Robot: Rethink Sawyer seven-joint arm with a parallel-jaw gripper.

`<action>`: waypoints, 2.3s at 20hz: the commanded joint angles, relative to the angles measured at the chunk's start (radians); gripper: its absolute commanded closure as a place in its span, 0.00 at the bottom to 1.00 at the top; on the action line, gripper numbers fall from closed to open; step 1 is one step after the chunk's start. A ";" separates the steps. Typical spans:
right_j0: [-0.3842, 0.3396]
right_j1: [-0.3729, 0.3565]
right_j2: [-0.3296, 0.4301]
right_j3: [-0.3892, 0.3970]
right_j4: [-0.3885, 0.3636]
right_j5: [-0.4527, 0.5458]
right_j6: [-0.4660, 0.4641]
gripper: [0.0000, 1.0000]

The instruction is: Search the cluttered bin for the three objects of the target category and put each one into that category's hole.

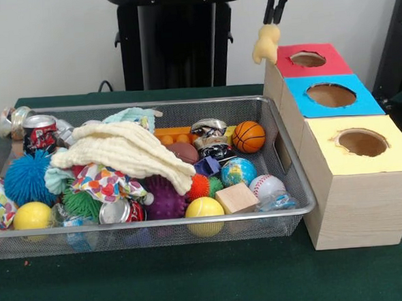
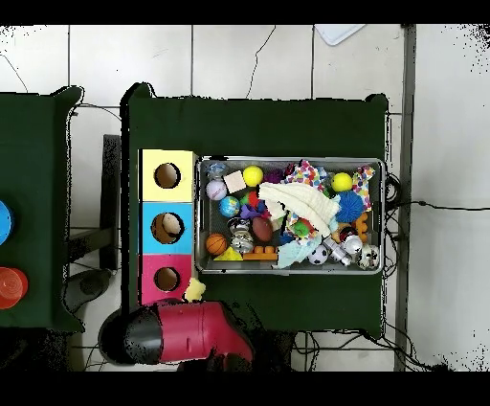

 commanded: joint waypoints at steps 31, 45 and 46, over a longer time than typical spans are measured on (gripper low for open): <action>0.144 0.106 -0.046 -0.094 0.179 -0.026 0.356 1.00; 0.162 0.012 -0.085 -0.185 0.126 0.293 0.391 1.00; 0.159 0.003 -0.086 -0.194 0.120 0.318 0.383 1.00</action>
